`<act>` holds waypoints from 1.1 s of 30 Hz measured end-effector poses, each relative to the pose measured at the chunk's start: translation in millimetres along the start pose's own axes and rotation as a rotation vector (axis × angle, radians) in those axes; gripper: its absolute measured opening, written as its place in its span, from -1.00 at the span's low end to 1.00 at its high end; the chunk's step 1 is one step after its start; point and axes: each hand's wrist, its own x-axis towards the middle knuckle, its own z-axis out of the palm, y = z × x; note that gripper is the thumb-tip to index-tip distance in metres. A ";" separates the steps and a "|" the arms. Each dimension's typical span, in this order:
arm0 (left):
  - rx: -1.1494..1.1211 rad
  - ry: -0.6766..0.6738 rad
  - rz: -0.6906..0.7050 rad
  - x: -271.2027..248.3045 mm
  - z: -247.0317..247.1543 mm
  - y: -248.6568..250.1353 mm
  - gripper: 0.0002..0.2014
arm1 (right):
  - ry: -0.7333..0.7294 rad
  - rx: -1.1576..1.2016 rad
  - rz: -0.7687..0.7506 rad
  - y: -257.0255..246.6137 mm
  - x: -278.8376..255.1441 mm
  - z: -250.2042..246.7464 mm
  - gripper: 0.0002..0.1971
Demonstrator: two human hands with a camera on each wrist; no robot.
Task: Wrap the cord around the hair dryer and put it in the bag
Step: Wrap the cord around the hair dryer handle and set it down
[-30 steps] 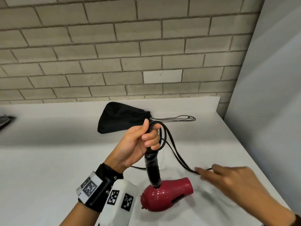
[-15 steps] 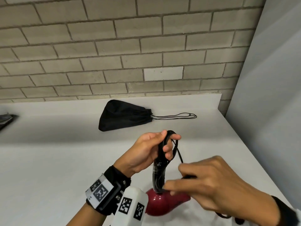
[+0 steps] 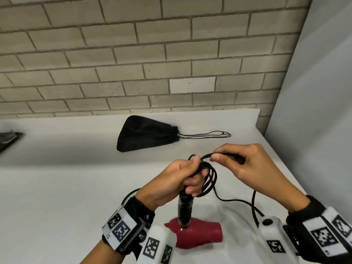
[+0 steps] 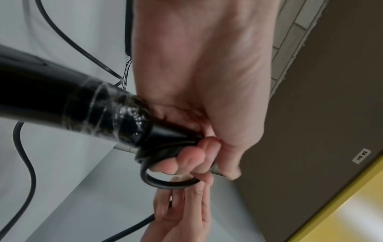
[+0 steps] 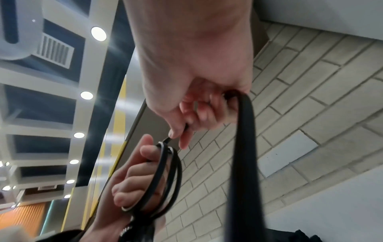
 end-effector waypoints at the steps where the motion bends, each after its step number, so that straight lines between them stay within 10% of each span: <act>1: -0.006 0.000 0.019 0.6 -0.3 -0.9 -0.65 | -0.050 0.029 0.028 2.2 1.2 1.0 -0.72; 5: -0.109 -0.015 0.074 2.9 -3.5 -2.0 -0.73 | -0.386 0.378 0.104 7.8 -5.8 13.6 -0.64; 22: -0.205 -0.198 0.015 -3.8 -7.7 -1.7 -0.63 | -0.447 0.569 0.325 -16.9 -5.8 11.3 -0.80; 33: -0.189 0.064 0.006 -23.7 -35.4 23.8 -0.57 | -0.400 -0.354 0.092 18.9 -1.4 -93.9 -0.57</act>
